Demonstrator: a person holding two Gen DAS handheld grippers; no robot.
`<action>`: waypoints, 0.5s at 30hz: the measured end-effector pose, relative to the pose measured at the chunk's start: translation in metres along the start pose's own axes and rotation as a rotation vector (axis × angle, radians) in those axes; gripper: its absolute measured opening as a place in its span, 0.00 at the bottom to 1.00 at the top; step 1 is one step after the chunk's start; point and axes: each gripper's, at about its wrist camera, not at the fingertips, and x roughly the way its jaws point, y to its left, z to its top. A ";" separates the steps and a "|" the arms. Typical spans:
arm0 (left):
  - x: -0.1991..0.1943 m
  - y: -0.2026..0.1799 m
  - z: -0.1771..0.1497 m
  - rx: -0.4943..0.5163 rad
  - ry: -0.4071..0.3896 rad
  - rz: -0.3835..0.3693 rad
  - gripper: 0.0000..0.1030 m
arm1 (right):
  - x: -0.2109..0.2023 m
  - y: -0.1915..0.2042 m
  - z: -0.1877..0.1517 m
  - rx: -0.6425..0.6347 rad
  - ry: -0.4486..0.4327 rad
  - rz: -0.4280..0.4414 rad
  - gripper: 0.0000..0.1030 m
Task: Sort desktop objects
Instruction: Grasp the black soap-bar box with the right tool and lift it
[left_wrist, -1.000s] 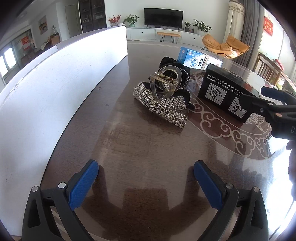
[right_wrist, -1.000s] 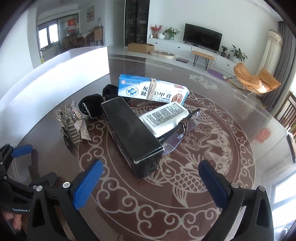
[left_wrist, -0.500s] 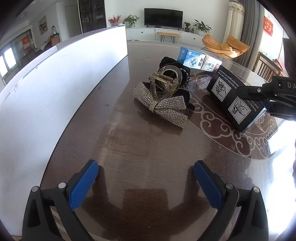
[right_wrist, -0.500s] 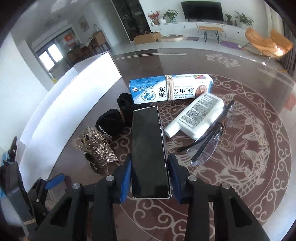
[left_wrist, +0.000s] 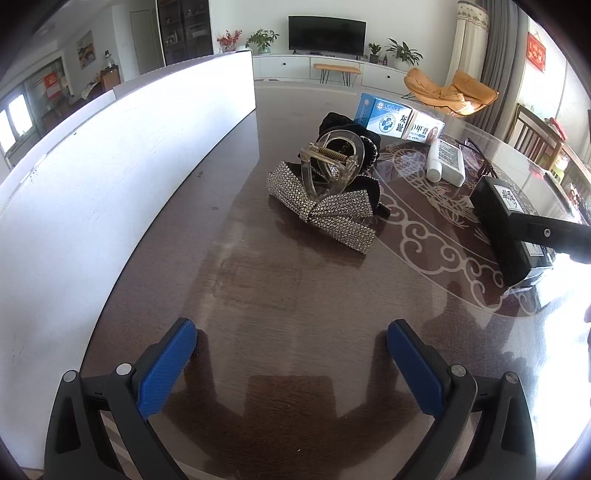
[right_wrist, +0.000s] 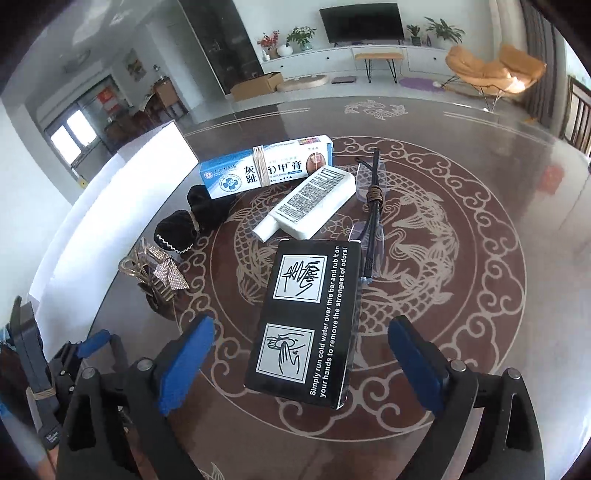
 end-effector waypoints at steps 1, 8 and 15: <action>-0.001 0.000 -0.001 -0.001 0.001 0.001 1.00 | 0.008 0.006 0.000 -0.036 0.026 -0.038 0.94; -0.001 0.001 -0.002 -0.002 0.001 0.002 1.00 | 0.039 0.017 -0.009 -0.093 0.044 -0.150 0.72; 0.000 0.001 -0.003 -0.005 0.000 0.003 1.00 | 0.014 0.012 -0.045 -0.164 -0.005 -0.146 0.58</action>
